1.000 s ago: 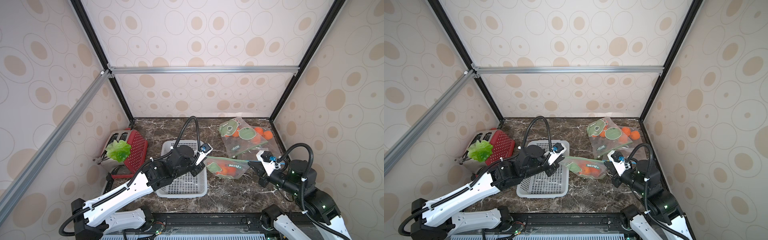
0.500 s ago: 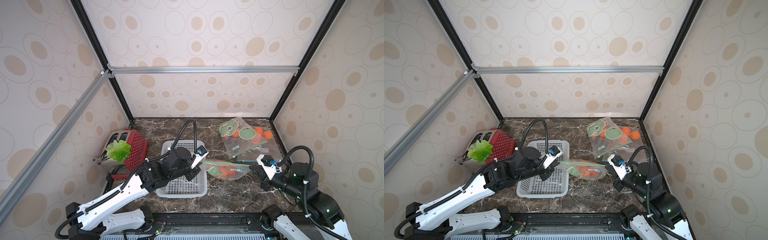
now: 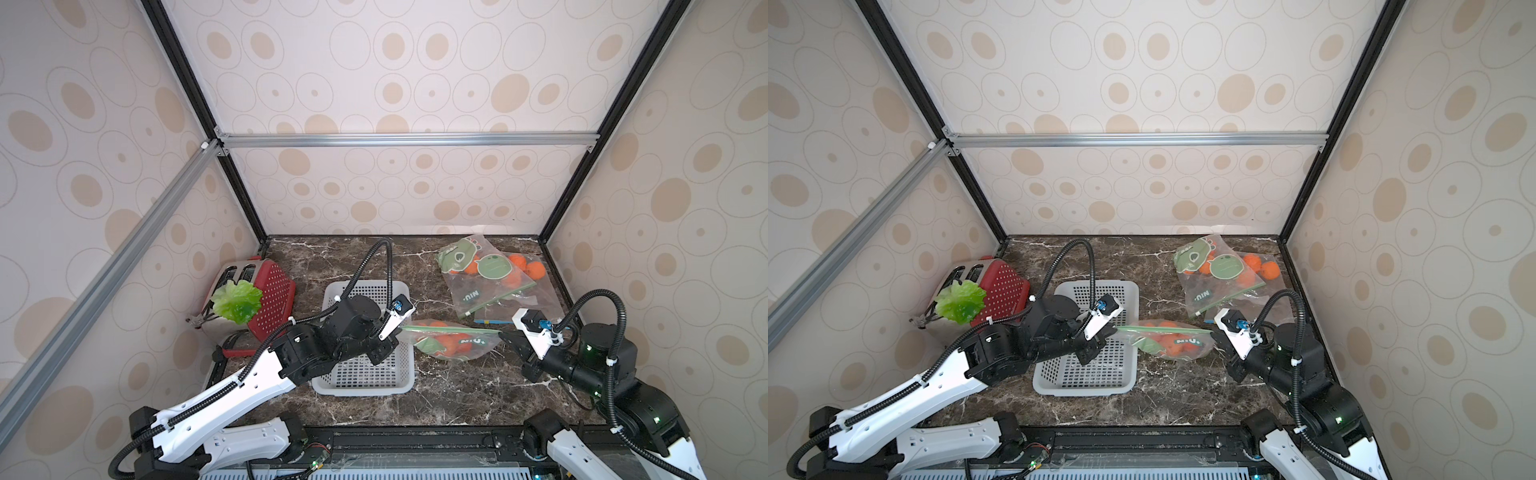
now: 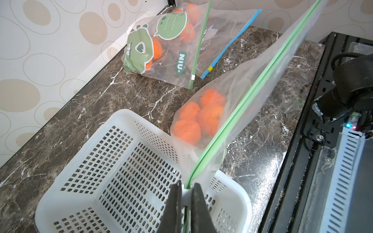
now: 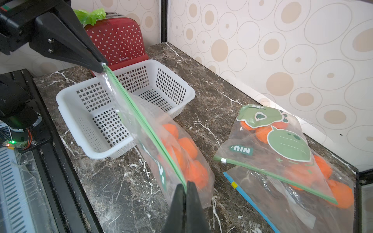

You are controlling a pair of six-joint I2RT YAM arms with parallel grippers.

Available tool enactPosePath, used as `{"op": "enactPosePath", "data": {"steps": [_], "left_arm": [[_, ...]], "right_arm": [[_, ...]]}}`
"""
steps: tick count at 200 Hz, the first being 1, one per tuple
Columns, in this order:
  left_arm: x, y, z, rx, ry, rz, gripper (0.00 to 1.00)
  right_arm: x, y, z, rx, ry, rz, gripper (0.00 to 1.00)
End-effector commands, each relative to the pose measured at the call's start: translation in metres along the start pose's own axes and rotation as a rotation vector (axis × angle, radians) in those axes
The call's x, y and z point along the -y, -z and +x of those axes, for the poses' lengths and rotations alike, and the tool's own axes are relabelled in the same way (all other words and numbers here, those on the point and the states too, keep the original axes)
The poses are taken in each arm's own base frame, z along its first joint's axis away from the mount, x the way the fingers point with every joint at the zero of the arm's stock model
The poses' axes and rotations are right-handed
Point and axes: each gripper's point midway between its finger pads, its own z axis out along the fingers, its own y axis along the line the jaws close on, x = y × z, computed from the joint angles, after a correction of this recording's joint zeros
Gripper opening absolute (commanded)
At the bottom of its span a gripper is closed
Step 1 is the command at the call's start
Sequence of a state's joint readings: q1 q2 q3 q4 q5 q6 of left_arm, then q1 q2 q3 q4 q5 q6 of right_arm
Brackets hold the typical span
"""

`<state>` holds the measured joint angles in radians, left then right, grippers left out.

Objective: Open the zip-top bag and take out the orange
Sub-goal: Unzip the zipper on the zipper food storage bag.

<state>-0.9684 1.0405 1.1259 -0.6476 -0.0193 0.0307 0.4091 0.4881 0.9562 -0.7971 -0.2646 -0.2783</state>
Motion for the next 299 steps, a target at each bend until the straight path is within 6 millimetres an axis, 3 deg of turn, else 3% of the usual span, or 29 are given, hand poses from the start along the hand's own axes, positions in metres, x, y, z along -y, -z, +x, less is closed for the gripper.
{"op": "enactPosePath", "data": {"steps": [1,99,117,128,139,146,158,170,196,232,254,299], "left_arm": [[-0.022,0.011,0.036,-0.141,-0.011,-0.087,0.00],[-0.012,0.008,0.041,-0.154,-0.022,-0.032,0.00],[-0.008,0.005,0.040,-0.146,-0.026,-0.010,0.00],[-0.004,0.002,0.039,-0.139,-0.030,0.010,0.00],[-0.001,0.000,0.038,-0.128,-0.037,0.027,0.00],[0.000,-0.002,0.038,-0.122,-0.043,0.032,0.00],[0.002,-0.005,0.038,-0.107,-0.053,0.040,0.00],[0.003,-0.006,0.038,-0.096,-0.061,0.048,0.00],[0.009,-0.005,0.035,-0.072,-0.072,0.077,0.00],[0.017,-0.005,0.030,-0.035,-0.069,0.122,0.00],[0.020,-0.005,0.031,-0.036,-0.066,0.140,0.00],[0.022,-0.003,0.029,-0.019,-0.064,0.149,0.00]], "right_arm": [[0.017,0.015,-0.007,0.011,0.019,0.110,0.00],[0.012,0.017,-0.002,0.004,0.014,0.093,0.00],[0.003,0.016,-0.002,0.016,-0.004,0.043,0.00],[-0.008,0.015,0.000,0.022,-0.030,-0.020,0.15],[-0.021,0.017,0.001,0.022,-0.062,-0.088,0.40],[-0.027,0.020,0.002,0.016,-0.082,-0.119,0.51],[-0.037,0.030,0.003,0.013,-0.090,-0.163,0.61],[-0.045,0.039,0.003,0.012,-0.088,-0.198,0.65],[-0.051,0.038,-0.001,-0.010,-0.108,-0.244,0.63],[-0.066,-0.006,-0.009,-0.047,-0.258,-0.454,0.53],[-0.059,-0.032,-0.012,-0.041,-0.303,-0.458,0.52],[-0.069,-0.053,-0.011,-0.097,-0.277,-0.528,0.51]]}}
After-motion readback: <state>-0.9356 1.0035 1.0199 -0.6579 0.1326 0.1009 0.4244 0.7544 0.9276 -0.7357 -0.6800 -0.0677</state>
